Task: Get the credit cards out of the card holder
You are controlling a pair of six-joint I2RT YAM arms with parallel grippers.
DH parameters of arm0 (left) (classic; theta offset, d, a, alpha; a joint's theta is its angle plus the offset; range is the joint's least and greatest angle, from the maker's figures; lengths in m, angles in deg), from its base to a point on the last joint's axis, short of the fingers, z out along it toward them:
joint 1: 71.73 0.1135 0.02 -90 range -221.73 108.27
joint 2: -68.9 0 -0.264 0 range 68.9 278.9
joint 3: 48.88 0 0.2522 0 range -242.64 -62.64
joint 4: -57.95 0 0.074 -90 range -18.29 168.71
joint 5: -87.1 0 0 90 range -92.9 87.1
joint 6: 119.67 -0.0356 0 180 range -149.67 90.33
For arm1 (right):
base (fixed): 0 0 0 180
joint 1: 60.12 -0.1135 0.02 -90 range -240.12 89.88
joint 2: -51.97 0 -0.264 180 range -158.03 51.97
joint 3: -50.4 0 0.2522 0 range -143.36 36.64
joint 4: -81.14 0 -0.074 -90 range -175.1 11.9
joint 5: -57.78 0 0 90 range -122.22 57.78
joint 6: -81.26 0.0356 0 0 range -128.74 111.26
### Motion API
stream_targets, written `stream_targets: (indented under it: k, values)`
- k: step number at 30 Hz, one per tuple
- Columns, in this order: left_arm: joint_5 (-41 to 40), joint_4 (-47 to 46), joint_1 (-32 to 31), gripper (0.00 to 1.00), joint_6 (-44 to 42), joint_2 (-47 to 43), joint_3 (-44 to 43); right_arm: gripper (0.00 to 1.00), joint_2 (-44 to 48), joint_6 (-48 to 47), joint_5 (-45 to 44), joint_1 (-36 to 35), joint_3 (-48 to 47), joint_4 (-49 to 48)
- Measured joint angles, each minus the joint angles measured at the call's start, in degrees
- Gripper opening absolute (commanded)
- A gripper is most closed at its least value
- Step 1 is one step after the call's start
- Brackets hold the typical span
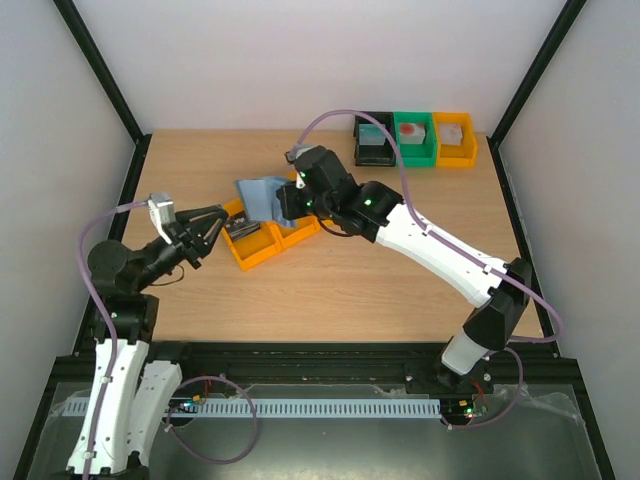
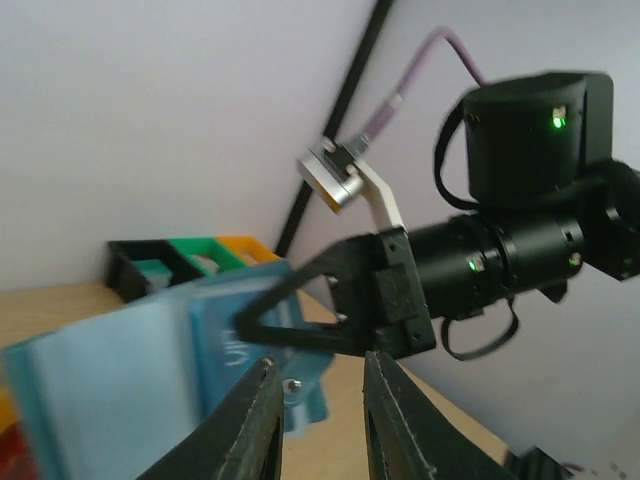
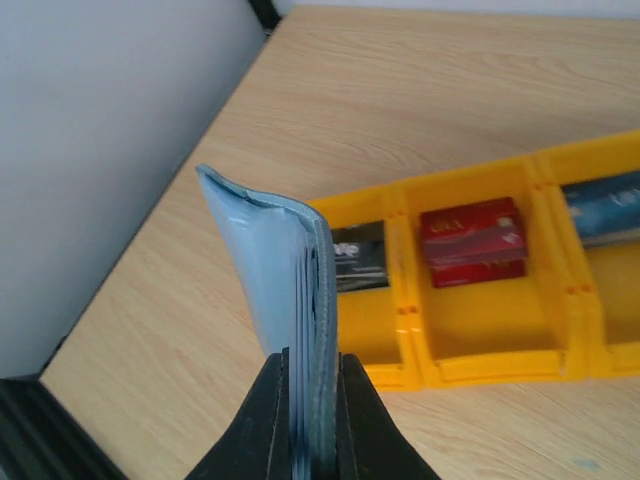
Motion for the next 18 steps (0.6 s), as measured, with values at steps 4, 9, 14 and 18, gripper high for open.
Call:
stream_targets:
  k: [4, 9, 14, 18]
  values:
    - [1.7, -2.6, -3.2, 0.28, 1.7, 2.4, 0.2, 0.02, -2.2, -1.2, 3.5, -1.5, -3.8, -1.6]
    - [1.5, -3.7, -4.9, 0.31, 2.8, 4.5, 2.4, 0.02, -2.8, -2.2, 11.5, -1.9, -4.3, -5.9]
    - [0.8, -2.2, -5.0, 0.32, 1.8, 4.5, 3.0, 0.02, -2.5, -2.6, 19.6, -1.9, -2.5, -11.8]
    - [0.4, -1.6, -5.0, 0.33, 1.4, 4.1, 3.0, 0.02, -1.3, -3.0, 26.1, -2.0, 0.4, -16.4]
